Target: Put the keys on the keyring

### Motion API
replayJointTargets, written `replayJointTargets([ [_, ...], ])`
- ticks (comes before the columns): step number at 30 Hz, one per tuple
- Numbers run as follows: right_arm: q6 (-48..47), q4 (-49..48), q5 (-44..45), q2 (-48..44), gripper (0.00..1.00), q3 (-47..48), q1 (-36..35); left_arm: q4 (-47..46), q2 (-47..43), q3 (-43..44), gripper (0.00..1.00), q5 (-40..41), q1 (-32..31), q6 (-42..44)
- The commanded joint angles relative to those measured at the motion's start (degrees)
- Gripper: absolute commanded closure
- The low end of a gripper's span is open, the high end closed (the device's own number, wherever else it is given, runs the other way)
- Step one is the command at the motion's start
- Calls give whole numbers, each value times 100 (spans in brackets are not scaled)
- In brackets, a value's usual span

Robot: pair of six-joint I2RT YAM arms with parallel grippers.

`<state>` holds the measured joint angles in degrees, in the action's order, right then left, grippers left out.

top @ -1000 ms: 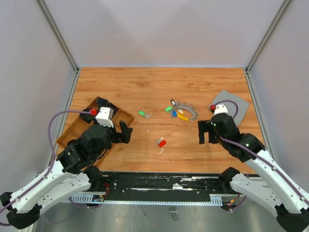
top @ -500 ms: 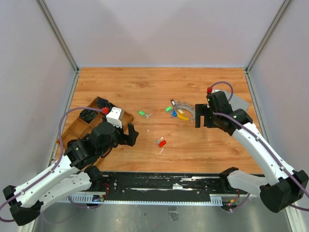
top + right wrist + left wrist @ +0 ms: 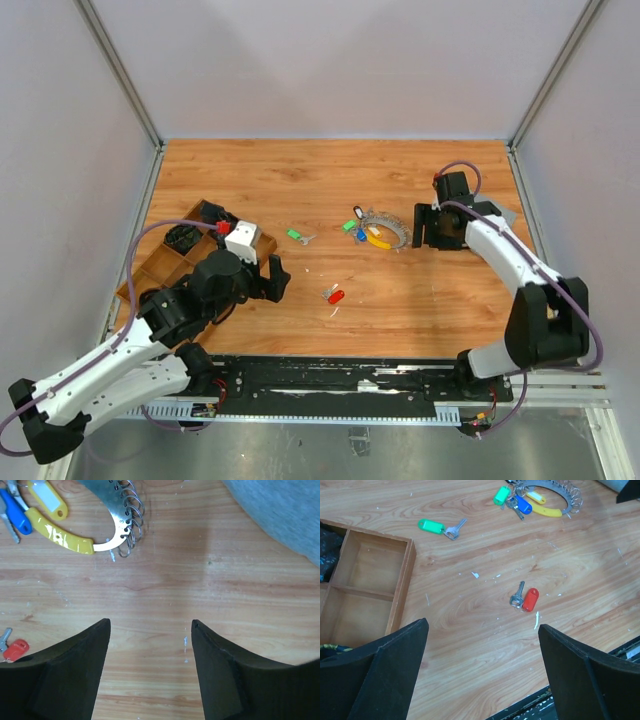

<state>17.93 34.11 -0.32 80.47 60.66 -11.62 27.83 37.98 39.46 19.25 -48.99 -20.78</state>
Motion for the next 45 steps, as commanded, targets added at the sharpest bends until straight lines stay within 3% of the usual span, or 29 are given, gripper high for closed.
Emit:
replayJointTargets([
  [1, -136, -376, -551, 706, 36, 331, 155, -190, 38, -48, 3, -107, -23, 55],
  [13, 522, -1141, -452, 1819, 59, 499, 170, -240, 175, -53, 8, -184, -23, 103],
  [25, 664, -1401, -701, 1994, 67, 323, 213, -234, 201, -53, 13, -183, -23, 103],
  [37, 714, -1326, -784, 2226, 68, 232, 223, -220, 201, -52, 14, -184, -22, 112],
  [45, 737, -1408, -765, 2224, 79, 211, 219, -219, 209, -53, 14, -184, -23, 114],
])
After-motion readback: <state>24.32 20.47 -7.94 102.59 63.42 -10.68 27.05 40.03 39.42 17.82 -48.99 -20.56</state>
